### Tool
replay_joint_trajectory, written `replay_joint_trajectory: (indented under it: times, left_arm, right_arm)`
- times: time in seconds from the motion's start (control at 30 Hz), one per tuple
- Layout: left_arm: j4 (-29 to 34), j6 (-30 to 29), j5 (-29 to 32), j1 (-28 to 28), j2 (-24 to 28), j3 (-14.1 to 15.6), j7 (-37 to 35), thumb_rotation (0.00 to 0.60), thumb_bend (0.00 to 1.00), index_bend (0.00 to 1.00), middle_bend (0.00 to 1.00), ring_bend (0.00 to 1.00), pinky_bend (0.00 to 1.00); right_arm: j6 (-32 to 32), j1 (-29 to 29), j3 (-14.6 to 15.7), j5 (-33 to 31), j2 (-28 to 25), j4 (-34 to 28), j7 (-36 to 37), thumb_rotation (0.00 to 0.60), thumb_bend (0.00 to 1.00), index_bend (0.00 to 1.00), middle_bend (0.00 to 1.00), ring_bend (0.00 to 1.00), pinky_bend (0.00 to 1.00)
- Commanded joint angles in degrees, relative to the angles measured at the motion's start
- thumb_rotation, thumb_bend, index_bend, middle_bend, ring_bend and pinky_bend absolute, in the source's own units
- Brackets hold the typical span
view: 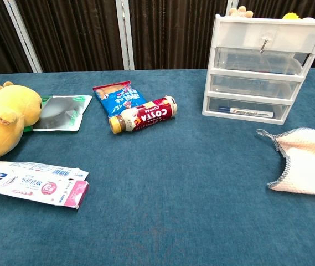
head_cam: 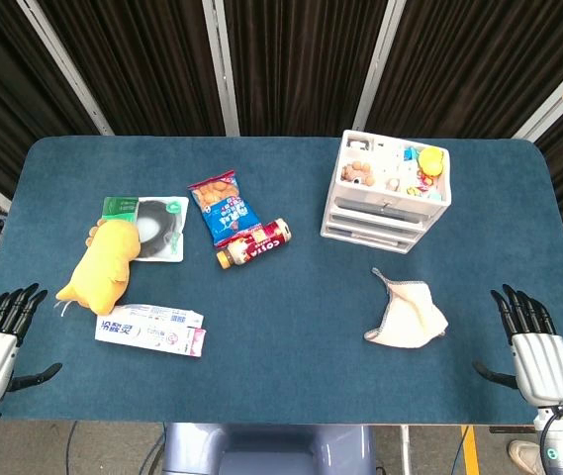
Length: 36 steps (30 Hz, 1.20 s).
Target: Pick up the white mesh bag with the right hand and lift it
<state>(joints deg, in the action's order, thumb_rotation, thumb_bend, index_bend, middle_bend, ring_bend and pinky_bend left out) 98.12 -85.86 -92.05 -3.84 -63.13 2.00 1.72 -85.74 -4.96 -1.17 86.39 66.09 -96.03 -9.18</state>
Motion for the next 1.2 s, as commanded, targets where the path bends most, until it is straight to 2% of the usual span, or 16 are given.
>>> replay_joint_trajectory:
  times: [0.03,0.17,0.3,0.43,0.53,0.63,0.83,0.97,1.2]
  left_arm:
    - [0.17,0.03,0.24,0.11,0.16,0.03,-0.04,0.6,0.0,0.0,0.0,0.0,0.0]
    - [0.07,-0.27,0.11,0.17,0.06,-0.1,-0.07,0.6,0.0,0.0,0.0,0.0,0.0]
    - [0.38,0.2,0.61,0.07,0.03,-0.19,-0.08,0.6,0.0,0.0,0.0,0.0,0.0]
    - [0.45,0.55,0.72,-0.07,0.08,-0.18,-0.18,0.6,0.0,0.0,0.0,0.0,0.0]
    - [0.56,0.8,0.87,-0.11,0.34,-0.13,-0.69,0.6,0.0,0.0,0.0,0.0,0.0]
    - [0.8,1.07,1.19,-0.16,0.83,-0.14,-1.44,0.6,0.0,0.0,0.0,0.0,0.0]
    - [1.06,1.5,1.3,-0.29,1.41,-0.04,-2.52,0.6,0.0,0.0,0.0,0.0,0.0]
    - [1.22,2.0,1.63,-0.46,1.67,-0.06,-2.98,0.6,0.0,0.0,0.0,0.0,0.0]
    - [1.47,2.68,2.24,-0.69,1.78,-0.17,-3.07,0.6,0.0,0.0,0.0,0.0,0.0]
  right_arm:
    - [0.37,-0.23,-0.18,0.09,0.18,-0.43,-0.42,0.6,0.01,0.02,0.0,0.0,0.13]
    - [2.57,-0.74,-0.11,-1.23,0.19,-3.04,-0.8,0.6,0.01,0.02,0.0,0.0,0.13]
    - [6.4,-1.92,-0.88,-5.41,-0.21,-8.54,-1.75,0.6,0.01,0.03,0.0,0.0,0.13]
    - [9.29,-4.03,-2.39,-8.97,1.14,-11.05,-6.11,0.6,0.01,0.03,0.0,0.0,0.13]
    - [11.94,-6.35,-4.08,-13.52,4.18,-11.69,-10.49,0.6,0.01,0.04,0.0,0.0,0.13]
    - [14.54,-9.41,-6.59,-20.53,9.35,-8.94,-15.35,0.6,0.01,0.05,0.0,0.0,0.13]
    - [16.12,-12.44,-8.29,-28.91,15.91,-2.75,-20.47,0.6,0.01,0.06,0.0,0.0,0.13]
    - [16.31,-13.84,-9.08,-31.2,18.97,1.47,-21.52,0.6,0.01,0.07,0.0,0.0,0.13]
    - [17.44,-15.18,-10.17,-34.51,20.65,3.2,-21.51,0.6,0.01,0.09,0.02,0.0,0.14]
